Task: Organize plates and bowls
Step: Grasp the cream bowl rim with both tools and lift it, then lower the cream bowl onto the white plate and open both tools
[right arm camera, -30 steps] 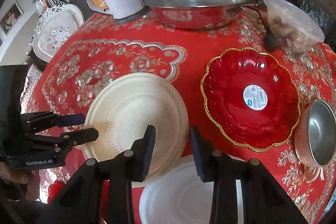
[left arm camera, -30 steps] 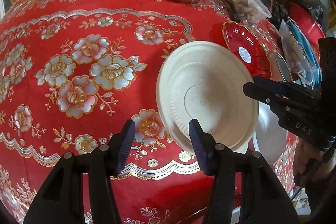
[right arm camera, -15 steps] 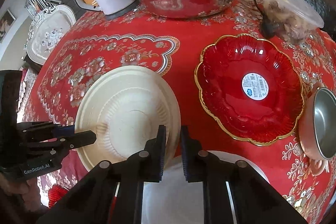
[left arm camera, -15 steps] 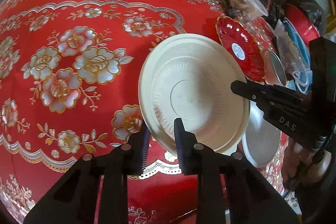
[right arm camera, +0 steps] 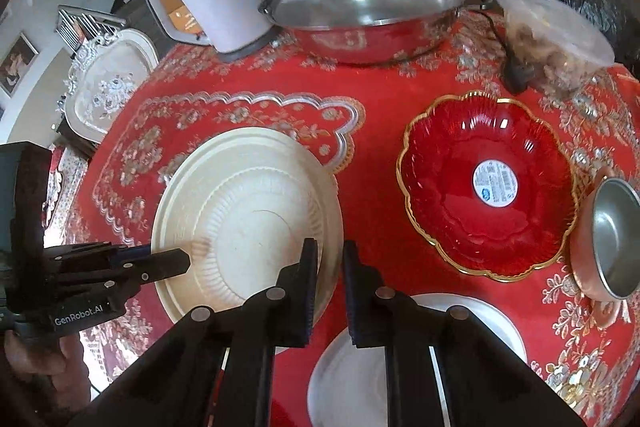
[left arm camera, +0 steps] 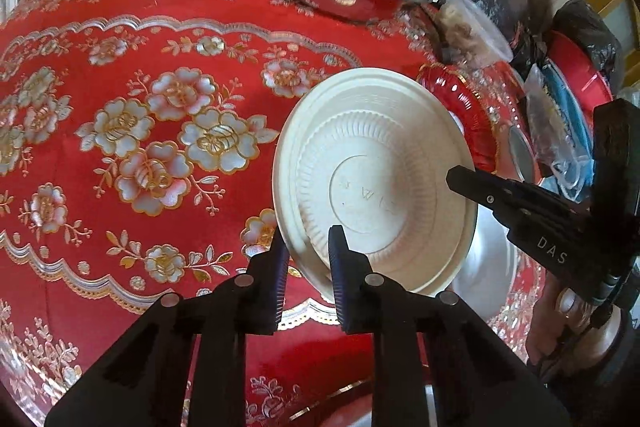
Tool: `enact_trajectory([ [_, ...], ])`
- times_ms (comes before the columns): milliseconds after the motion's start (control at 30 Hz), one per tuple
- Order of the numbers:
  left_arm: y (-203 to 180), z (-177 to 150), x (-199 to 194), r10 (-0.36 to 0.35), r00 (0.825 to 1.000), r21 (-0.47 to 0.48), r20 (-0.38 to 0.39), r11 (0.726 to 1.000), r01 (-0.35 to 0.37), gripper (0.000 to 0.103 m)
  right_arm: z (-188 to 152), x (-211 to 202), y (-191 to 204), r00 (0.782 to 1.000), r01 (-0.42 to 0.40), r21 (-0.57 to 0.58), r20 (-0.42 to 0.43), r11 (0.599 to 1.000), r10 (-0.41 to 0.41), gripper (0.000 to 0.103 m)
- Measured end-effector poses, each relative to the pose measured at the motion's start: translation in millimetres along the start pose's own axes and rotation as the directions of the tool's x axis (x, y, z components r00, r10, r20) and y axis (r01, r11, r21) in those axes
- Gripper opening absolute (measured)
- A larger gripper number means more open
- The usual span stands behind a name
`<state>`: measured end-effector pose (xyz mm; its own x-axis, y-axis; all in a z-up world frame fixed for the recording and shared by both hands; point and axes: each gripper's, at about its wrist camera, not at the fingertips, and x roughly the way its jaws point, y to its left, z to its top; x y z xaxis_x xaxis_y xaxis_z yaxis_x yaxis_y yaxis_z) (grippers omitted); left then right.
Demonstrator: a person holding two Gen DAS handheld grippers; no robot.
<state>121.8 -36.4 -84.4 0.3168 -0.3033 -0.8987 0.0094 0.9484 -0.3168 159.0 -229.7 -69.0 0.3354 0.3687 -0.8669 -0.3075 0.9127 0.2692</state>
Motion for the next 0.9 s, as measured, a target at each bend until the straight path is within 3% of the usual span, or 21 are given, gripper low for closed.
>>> enact_trajectory([
  [400, -26.2, -16.8, -61.6, -0.027, 0.994, 0.027, 0.105, 0.999, 0.025, 0.017, -15.7, -69.7, 12.0, 0.994, -0.038, 0.014, 0.105, 0.999, 0.037, 0.012],
  [900, -44.3, -82.1, -115.2, -0.055, 0.985, 0.066, 0.161, 0.997, 0.045, 0.017, -77.6, -137.6, 38.3, 0.984, -0.068, -0.037, 0.16, 0.997, 0.073, 0.014],
])
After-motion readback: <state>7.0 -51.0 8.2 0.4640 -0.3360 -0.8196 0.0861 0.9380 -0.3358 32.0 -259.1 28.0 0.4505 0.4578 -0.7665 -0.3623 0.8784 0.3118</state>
